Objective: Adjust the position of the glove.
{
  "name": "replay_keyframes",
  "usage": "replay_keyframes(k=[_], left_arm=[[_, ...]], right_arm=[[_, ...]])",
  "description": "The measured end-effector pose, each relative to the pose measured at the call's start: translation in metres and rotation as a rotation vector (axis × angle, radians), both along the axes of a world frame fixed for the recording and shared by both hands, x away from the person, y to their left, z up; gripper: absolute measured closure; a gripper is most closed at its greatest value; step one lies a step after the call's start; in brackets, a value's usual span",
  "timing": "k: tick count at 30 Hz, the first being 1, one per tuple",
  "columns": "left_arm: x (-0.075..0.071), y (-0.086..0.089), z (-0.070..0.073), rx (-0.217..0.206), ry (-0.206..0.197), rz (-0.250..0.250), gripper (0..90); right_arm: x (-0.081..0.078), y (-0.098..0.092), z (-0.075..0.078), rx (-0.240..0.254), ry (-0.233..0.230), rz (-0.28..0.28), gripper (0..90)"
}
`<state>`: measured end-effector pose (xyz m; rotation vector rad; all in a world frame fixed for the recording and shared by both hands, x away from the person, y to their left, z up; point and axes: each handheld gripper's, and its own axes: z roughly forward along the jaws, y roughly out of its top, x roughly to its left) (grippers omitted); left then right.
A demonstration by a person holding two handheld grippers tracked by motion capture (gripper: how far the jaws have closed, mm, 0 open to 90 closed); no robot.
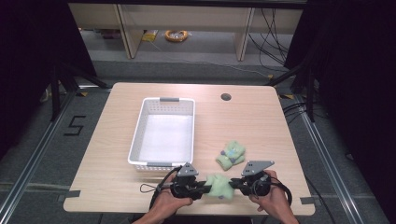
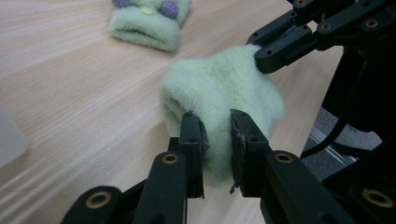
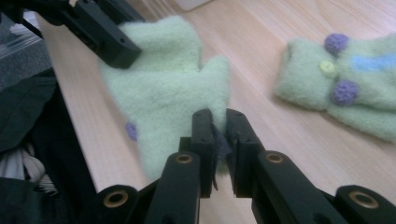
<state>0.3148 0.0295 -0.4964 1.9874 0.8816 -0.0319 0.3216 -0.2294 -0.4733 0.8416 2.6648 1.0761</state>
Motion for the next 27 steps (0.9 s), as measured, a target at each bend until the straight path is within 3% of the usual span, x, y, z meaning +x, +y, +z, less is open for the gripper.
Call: replay_keyframes(k=[4,7,9,13,18,21,23,26,27], left_arm=[[0.0,-0.002,-0.01,-0.001,0.027,0.02,74.8],[-0.003,-0.003,-0.015,0.003,0.042,0.024,73.6],[-0.003,-0.002,-0.015,0.009,0.041,0.016,72.9],[-0.004,0.0,-0.016,0.013,0.042,0.017,71.0],[-0.006,0.003,-0.015,0.031,0.044,0.018,67.7],[-0.007,0.004,-0.014,0.043,0.03,0.028,62.7],[-0.007,0.006,-0.014,0.048,0.031,0.024,61.3],[-0.007,0.008,-0.013,0.054,0.032,0.038,60.0],[-0.007,0.009,-0.013,0.051,0.036,0.035,58.9]], right_arm=[[0.014,0.003,-0.008,-0.051,0.026,0.02,83.0],[0.015,0.005,-0.011,-0.082,0.04,0.016,82.6],[0.016,0.006,-0.015,-0.069,0.029,0.036,82.2],[0.014,0.007,-0.015,-0.091,0.026,0.004,81.3],[0.015,0.009,-0.018,-0.078,0.025,0.023,79.0],[0.013,0.008,-0.017,-0.085,0.049,-0.009,76.5],[0.016,0.007,-0.019,-0.073,0.026,0.018,74.8],[0.014,0.008,-0.02,-0.058,0.033,-0.002,73.4],[0.016,0.006,-0.021,-0.065,0.011,0.008,72.8]])
